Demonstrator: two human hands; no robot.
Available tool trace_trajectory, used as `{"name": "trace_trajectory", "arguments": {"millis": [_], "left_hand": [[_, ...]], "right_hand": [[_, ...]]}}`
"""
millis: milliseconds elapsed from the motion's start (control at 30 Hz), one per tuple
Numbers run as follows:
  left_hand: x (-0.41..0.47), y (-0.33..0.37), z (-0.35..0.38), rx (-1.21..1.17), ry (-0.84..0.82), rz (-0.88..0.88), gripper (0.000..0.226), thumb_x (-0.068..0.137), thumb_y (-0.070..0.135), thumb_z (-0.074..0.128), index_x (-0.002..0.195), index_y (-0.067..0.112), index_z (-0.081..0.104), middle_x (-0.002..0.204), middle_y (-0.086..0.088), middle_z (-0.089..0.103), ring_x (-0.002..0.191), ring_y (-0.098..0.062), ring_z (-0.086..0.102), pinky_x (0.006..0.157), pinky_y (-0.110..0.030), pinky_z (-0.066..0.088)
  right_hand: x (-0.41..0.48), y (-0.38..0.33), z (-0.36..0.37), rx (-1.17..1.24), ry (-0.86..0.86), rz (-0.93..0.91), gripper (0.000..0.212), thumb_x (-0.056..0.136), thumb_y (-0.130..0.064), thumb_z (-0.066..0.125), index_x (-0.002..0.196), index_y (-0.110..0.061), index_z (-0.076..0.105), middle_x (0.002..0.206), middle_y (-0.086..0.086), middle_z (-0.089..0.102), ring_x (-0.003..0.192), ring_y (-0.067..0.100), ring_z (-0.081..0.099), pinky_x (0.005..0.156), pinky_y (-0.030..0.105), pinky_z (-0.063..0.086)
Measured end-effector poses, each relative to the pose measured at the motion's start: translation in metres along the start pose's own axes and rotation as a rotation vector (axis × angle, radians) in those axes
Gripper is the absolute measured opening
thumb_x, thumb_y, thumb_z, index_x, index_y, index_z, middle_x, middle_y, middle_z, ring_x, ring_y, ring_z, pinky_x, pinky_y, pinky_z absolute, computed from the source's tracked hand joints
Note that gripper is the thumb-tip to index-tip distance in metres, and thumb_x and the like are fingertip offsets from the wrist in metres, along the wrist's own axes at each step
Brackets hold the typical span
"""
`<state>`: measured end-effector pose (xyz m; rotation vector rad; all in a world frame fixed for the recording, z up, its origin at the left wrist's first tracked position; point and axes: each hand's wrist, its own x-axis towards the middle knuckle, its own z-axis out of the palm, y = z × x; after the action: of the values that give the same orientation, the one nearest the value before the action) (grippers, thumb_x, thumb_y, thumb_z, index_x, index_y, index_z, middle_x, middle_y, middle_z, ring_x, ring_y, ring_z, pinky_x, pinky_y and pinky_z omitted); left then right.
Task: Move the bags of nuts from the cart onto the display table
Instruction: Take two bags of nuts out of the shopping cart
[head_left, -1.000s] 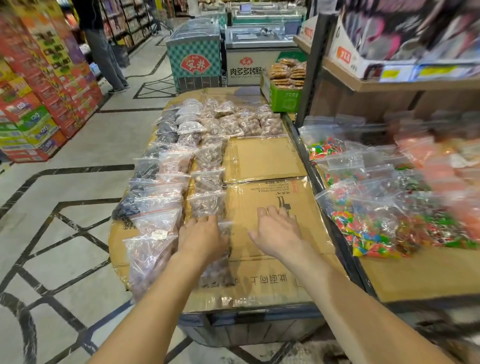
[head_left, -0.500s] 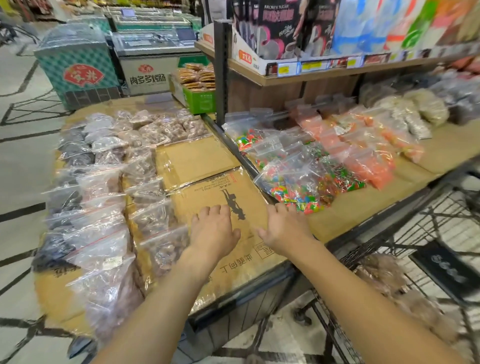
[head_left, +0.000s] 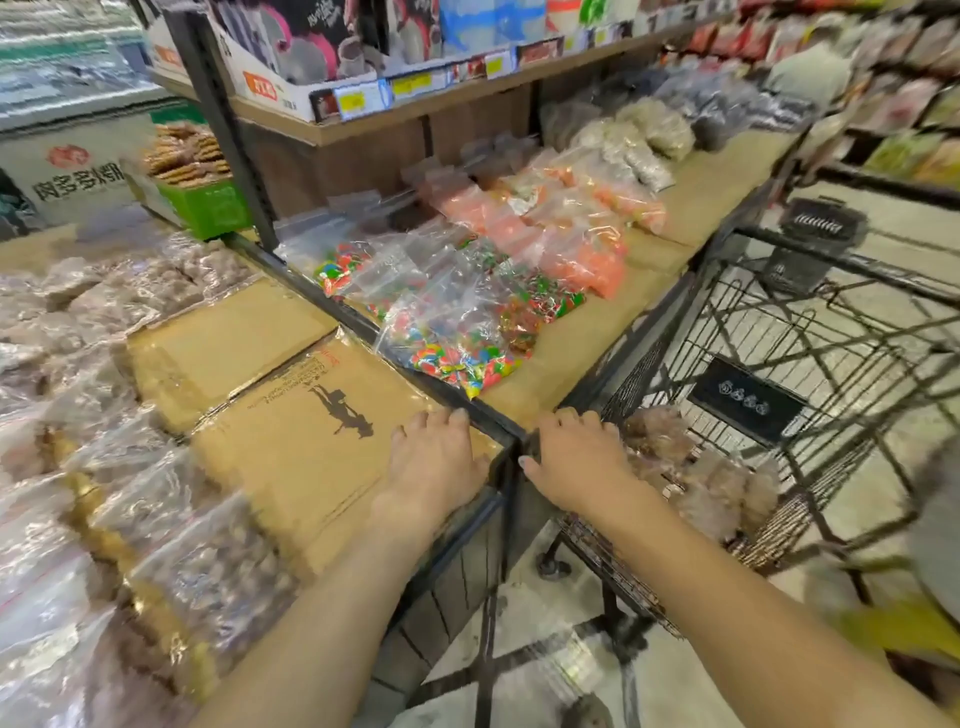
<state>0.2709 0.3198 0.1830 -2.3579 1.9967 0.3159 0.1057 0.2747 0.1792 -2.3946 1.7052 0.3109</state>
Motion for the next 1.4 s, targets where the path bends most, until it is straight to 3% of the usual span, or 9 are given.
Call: {"name": "trace_trajectory", "arguments": {"millis": [200, 500, 867, 967, 1100, 1200, 1300, 1333, 1400], "left_hand": [[0.043, 0.078, 0.004, 0.067, -0.049, 0.092, 0.064, 0.103, 0.052, 0.050, 0.155, 0.016, 0.040, 0.156, -0.009, 0.049, 0.146, -0.034, 0.040, 0.117, -0.050, 0.036], [0.091, 0.174, 0.032, 0.128, -0.129, 0.202, 0.069, 0.103, 0.053, 0.051, 0.158, 0.014, 0.036, 0.159, -0.010, 0.046, 0.147, -0.036, 0.039, 0.118, -0.052, 0.036], [0.148, 0.234, 0.062, 0.138, -0.239, 0.310, 0.068, 0.102, 0.052, 0.053, 0.157, 0.014, 0.038, 0.158, -0.009, 0.047, 0.147, -0.035, 0.039, 0.118, -0.052, 0.035], [0.172, 0.245, 0.075, 0.154, -0.262, 0.343, 0.069, 0.102, 0.051, 0.054, 0.158, 0.014, 0.037, 0.159, -0.008, 0.046, 0.148, -0.033, 0.039, 0.119, -0.051, 0.034], [0.213, 0.264, 0.093, 0.192, -0.315, 0.411, 0.070, 0.102, 0.050, 0.054, 0.159, 0.015, 0.036, 0.160, -0.007, 0.045, 0.148, -0.033, 0.038, 0.120, -0.053, 0.034], [0.243, 0.281, 0.103, 0.214, -0.331, 0.491, 0.066, 0.103, 0.050, 0.052, 0.157, 0.015, 0.037, 0.157, -0.009, 0.047, 0.145, -0.034, 0.041, 0.118, -0.053, 0.036], [0.267, 0.296, 0.112, 0.225, -0.370, 0.547, 0.062, 0.103, 0.052, 0.050, 0.152, 0.015, 0.043, 0.154, -0.009, 0.050, 0.142, -0.034, 0.044, 0.115, -0.051, 0.037], [0.273, 0.301, 0.116, 0.233, -0.387, 0.560, 0.061, 0.102, 0.052, 0.049, 0.150, 0.015, 0.044, 0.153, -0.009, 0.051, 0.142, -0.034, 0.044, 0.114, -0.050, 0.038], [0.285, 0.309, 0.126, 0.245, -0.427, 0.583, 0.058, 0.102, 0.050, 0.049, 0.149, 0.016, 0.045, 0.152, -0.009, 0.052, 0.141, -0.034, 0.045, 0.114, -0.050, 0.038]], "right_hand": [[0.017, 0.081, 0.009, 0.066, 0.009, 0.094, 0.067, 0.105, -0.057, 0.045, 0.156, -0.013, 0.038, 0.153, 0.014, 0.046, 0.141, 0.039, 0.042, 0.113, 0.054, 0.039], [0.033, 0.182, 0.038, 0.174, -0.023, 0.205, 0.062, 0.103, -0.054, 0.050, 0.150, -0.014, 0.046, 0.148, 0.012, 0.052, 0.139, 0.034, 0.048, 0.116, 0.055, 0.041], [0.055, 0.241, 0.056, 0.275, -0.118, 0.321, 0.062, 0.104, -0.050, 0.054, 0.154, -0.015, 0.043, 0.153, 0.012, 0.049, 0.144, 0.032, 0.045, 0.120, 0.052, 0.041], [0.068, 0.253, 0.062, 0.286, -0.136, 0.354, 0.050, 0.105, -0.046, 0.054, 0.145, -0.016, 0.050, 0.146, 0.012, 0.053, 0.132, 0.029, 0.055, 0.111, 0.047, 0.048], [0.092, 0.273, 0.067, 0.327, -0.174, 0.421, 0.056, 0.101, -0.046, 0.062, 0.146, -0.015, 0.051, 0.147, 0.010, 0.053, 0.130, 0.029, 0.057, 0.112, 0.049, 0.046], [0.113, 0.287, 0.066, 0.349, -0.226, 0.484, 0.065, 0.103, -0.046, 0.058, 0.156, -0.013, 0.039, 0.156, 0.014, 0.047, 0.144, 0.036, 0.047, 0.120, 0.055, 0.036], [0.132, 0.300, 0.068, 0.376, -0.265, 0.543, 0.073, 0.105, -0.047, 0.054, 0.164, -0.015, 0.026, 0.171, 0.018, 0.024, 0.158, 0.040, 0.025, 0.127, 0.058, 0.020], [0.137, 0.304, 0.072, 0.387, -0.267, 0.556, 0.073, 0.106, -0.048, 0.053, 0.165, -0.015, 0.025, 0.173, 0.018, 0.019, 0.160, 0.039, 0.019, 0.128, 0.058, 0.017], [0.145, 0.313, 0.084, 0.397, -0.284, 0.581, 0.068, 0.106, -0.048, 0.050, 0.162, -0.013, 0.032, 0.171, 0.019, 0.025, 0.158, 0.039, 0.024, 0.127, 0.059, 0.020]]}}
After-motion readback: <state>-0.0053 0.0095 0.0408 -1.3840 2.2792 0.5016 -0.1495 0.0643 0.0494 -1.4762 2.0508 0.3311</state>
